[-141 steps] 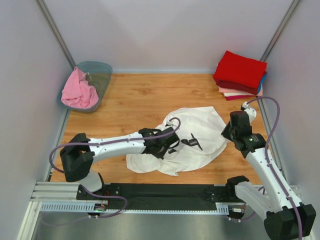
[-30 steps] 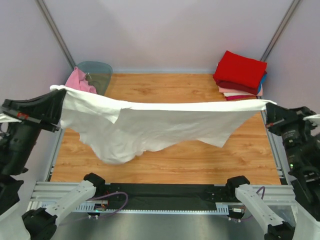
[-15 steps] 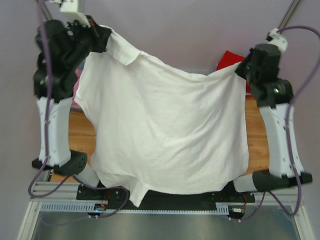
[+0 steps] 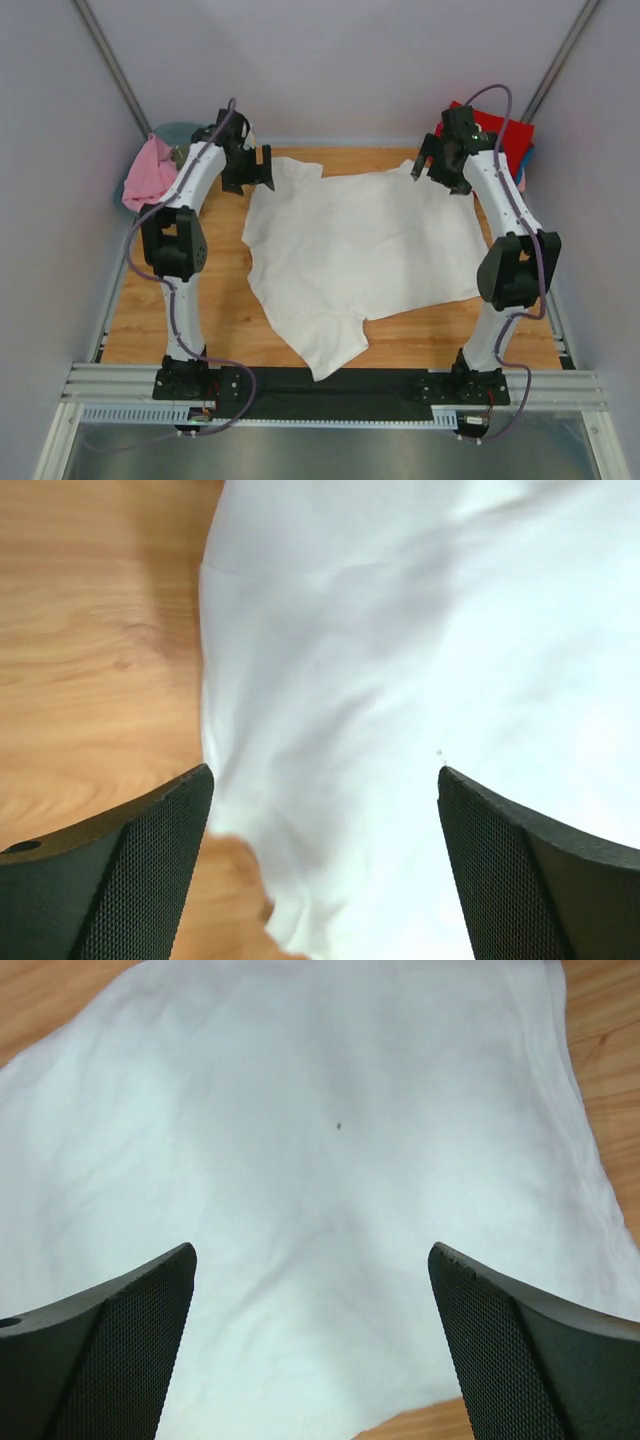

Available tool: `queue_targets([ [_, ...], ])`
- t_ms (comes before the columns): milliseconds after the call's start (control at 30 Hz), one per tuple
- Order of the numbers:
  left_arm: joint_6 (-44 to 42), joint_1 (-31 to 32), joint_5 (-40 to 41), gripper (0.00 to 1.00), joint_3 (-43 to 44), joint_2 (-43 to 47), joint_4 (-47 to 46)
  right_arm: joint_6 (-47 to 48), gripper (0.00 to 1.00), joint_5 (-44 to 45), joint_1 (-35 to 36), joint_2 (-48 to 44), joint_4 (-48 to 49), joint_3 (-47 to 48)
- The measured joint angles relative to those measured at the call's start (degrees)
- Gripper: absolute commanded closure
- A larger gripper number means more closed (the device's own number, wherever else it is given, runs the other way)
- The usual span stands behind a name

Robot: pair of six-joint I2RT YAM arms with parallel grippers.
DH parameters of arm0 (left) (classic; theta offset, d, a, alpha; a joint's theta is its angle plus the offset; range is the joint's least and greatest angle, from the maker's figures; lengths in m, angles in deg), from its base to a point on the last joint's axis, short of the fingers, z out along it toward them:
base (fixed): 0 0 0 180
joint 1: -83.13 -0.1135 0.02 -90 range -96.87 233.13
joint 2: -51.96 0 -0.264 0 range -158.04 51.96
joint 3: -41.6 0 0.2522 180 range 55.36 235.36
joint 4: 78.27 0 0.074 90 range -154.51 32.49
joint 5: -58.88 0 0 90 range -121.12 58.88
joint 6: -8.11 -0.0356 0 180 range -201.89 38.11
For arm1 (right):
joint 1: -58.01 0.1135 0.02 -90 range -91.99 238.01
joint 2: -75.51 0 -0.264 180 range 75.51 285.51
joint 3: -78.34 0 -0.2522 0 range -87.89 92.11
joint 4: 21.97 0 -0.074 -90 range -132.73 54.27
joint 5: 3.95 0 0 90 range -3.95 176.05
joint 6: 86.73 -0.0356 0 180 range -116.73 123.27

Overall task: Fold and stack the t-shirts
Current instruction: Flatten the tshirt out

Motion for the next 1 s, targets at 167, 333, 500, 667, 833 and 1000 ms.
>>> queue_targets([
  [167,-0.72,3.02,4.02,0.00,-2.60,22.23,-4.00,-0.04,0.00,-0.81,1.66,-15.72,5.64,-9.16],
  [333,-0.57,9.22,8.15,0.03,-19.50,40.41,-12.22,-0.22,0.00,-1.38,3.58,-22.01,12.11,-22.71],
  [500,2.93,13.81,7.37,0.05,-44.17,44.50,-22.18,-0.92,0.00,-3.65,3.76,-22.40,16.98,-37.83],
  [667,8.00,18.27,3.98,0.07,-59.49,41.22,-28.48,-2.12,0.00,-5.27,5.01,-23.12,20.98,-46.40],
  [833,11.50,23.82,2.01,0.09,-58.86,35.21,-34.91,-3.32,0.00,-5.35,10.21,-23.10,25.57,-50.62],
  [1000,12.52,24.59,2.84,0.09,-58.27,30.60,-36.02,-5.90,0.00,-5.62,17.75,-21.35,29.33,-55.67],
])
